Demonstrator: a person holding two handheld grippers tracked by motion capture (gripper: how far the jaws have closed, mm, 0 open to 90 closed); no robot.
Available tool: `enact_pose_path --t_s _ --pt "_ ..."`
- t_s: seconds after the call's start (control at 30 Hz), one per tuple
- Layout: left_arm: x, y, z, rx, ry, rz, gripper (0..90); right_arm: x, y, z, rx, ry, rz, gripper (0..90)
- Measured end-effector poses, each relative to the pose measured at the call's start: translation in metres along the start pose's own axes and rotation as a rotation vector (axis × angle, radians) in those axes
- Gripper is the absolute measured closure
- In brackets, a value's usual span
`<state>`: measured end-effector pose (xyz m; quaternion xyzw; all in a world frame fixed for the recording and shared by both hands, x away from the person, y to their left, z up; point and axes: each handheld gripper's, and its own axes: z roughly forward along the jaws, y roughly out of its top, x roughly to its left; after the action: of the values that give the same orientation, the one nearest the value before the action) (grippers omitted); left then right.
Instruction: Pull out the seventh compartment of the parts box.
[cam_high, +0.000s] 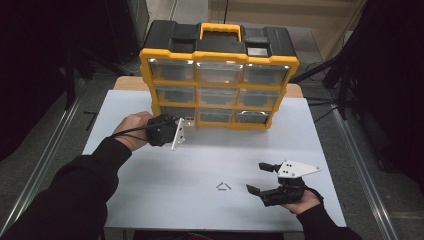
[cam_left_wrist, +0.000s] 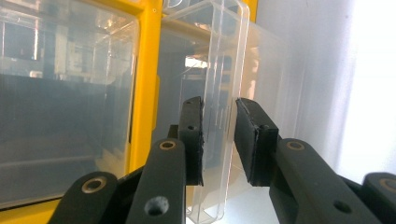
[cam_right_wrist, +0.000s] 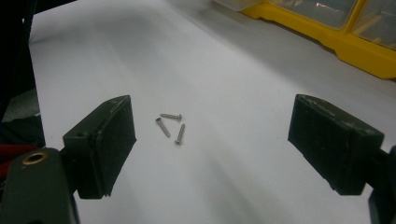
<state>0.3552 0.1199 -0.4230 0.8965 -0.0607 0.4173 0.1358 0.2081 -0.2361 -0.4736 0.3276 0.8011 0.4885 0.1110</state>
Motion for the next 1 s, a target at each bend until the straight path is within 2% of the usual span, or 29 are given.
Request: enact_pose_path --t_s 0.4,0.53,0.6,0.63,0.67,0.9,1.0 --pt "-0.005 0.001 -0.005 -0.001 -0.005 0.001 72.6 0.0 0.0 0.0 0.004 -0.003 -0.001 15.8" --pt "-0.007 0.001 -0.006 -0.007 -0.004 -0.011 72.6 0.0 0.0 0.0 0.003 -0.002 -0.001 15.8" --pt "-0.007 0.001 -0.007 0.001 -0.007 0.001 72.6 0.0 0.0 0.0 0.003 -0.002 -0.002 15.8" --pt "-0.009 0.001 -0.007 -0.006 -0.004 -0.01 72.6 0.0 0.0 0.0 0.002 -0.002 -0.001 15.8" --pt "-0.008 0.001 -0.008 0.003 -0.008 0.005 72.6 0.0 0.0 0.0 0.001 -0.001 -0.001 15.8" --pt "-0.012 0.002 -0.011 -0.005 -0.012 0.0 72.5 0.0 0.0 0.0 0.005 0.0 0.001 15.8" --pt "-0.013 0.002 -0.014 0.002 -0.019 0.012 72.6 0.0 0.0 0.0 0.007 -0.001 0.0 15.8"
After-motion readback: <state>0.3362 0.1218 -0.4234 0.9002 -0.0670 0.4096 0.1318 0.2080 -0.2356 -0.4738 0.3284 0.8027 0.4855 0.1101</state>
